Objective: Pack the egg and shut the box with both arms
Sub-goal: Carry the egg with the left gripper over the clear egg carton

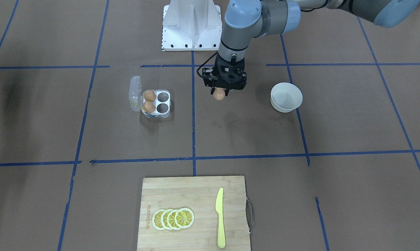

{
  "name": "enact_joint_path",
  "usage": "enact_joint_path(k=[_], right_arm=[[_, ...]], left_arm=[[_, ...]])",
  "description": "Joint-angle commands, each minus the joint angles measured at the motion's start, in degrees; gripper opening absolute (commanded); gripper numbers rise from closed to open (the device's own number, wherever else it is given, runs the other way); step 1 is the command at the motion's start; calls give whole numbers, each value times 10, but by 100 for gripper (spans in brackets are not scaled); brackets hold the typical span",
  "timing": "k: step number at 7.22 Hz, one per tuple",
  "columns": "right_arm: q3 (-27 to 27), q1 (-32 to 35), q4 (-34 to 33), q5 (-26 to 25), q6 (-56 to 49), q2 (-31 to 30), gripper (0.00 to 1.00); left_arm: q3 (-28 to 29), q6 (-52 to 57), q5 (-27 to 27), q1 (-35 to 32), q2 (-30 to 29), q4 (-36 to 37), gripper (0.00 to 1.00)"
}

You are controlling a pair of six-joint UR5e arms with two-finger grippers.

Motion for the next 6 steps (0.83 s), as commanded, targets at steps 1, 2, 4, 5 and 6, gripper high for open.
enact_joint_path(k=[1, 2, 4, 5, 6], right_arm=[[2, 0, 0, 0, 1, 0, 100], [1, 0, 0, 0, 1, 0, 100], [1, 0, 0, 0, 1, 0, 100], [2, 0, 0, 0, 1, 0, 100], [2, 0, 0, 3, 1, 0, 100]], left_arm=[[81, -5, 15, 33, -86, -47, 0], [99, -4, 42, 49, -94, -87, 0], [128, 0, 95, 74, -105, -127, 0], [142, 0, 96, 75, -113, -127, 0], [151, 1, 96, 75, -121, -128, 0]])
